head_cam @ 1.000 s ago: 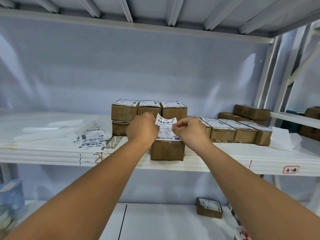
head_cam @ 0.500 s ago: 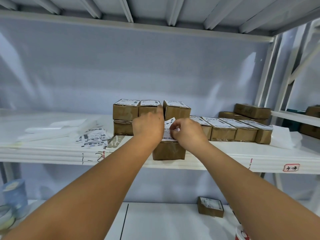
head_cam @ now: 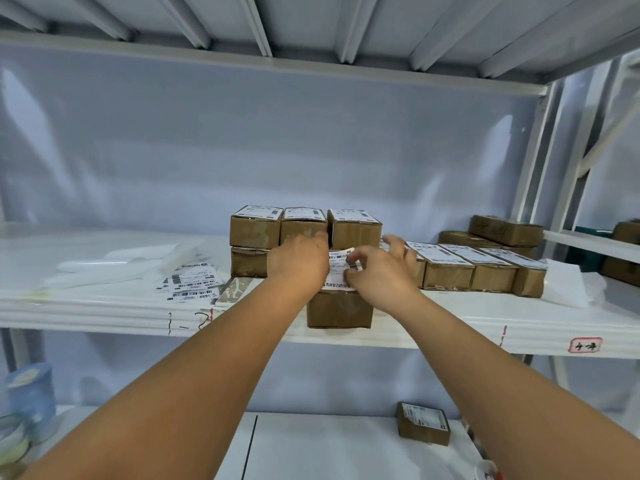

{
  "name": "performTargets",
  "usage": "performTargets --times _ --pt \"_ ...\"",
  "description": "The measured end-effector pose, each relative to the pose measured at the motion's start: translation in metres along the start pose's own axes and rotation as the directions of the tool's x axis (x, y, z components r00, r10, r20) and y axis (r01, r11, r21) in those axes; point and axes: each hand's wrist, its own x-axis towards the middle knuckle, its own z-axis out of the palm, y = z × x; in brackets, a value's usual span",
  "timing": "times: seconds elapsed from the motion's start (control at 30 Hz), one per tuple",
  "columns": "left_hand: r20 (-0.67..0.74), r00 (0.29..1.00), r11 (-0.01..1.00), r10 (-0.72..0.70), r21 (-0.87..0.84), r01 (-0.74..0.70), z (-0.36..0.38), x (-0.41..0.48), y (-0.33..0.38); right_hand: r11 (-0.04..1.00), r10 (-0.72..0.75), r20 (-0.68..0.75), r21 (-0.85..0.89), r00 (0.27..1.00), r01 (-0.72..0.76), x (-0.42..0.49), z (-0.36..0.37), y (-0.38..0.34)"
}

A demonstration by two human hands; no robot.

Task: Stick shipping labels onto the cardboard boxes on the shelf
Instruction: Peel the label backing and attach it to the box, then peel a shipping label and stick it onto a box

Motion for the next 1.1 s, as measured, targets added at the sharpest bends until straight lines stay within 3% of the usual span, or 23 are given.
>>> performTargets --times 0.1,0.2,0.37,0.5,0.7,0.9,1.1 --pt "0.008 1.000 1.000 0.006 -0.003 -0.006 0.001 0.001 -0.001 0.979 0.017 0.034 0.201 0.999 -0.023 0.010 -0.003 0.009" --pt "0.038 0.999 0.999 0.019 -0.034 -0.018 0.002 0.003 -0.004 0.887 0.043 0.028 0.460 0.999 -0.051 0.012 -0.003 0.015" --pt "0.067 0.996 0.998 0.056 -0.027 -0.054 0.003 0.006 -0.006 0.857 0.027 0.029 0.514 0.999 -0.038 0.016 0.010 0.021" --pt "0.069 0.994 0.996 0.084 -0.021 -0.083 0.002 0.007 -0.007 0.754 0.081 0.049 0.651 0.995 -0.094 0.019 0.014 0.027" --pt "0.097 0.991 0.995 0.087 -0.064 -0.081 0.008 0.008 -0.009 0.579 -0.036 0.167 0.807 0.985 -0.116 0.021 0.018 0.043" --pt "0.220 0.973 0.977 0.065 -0.214 -0.017 0.020 0.011 -0.019 0.584 -0.068 0.287 0.788 0.956 -0.195 0.028 0.018 0.048" --pt "0.289 0.957 0.922 0.007 -0.373 0.106 0.020 0.003 -0.018 0.581 -0.087 0.271 0.796 0.959 -0.172 0.031 0.022 0.055"
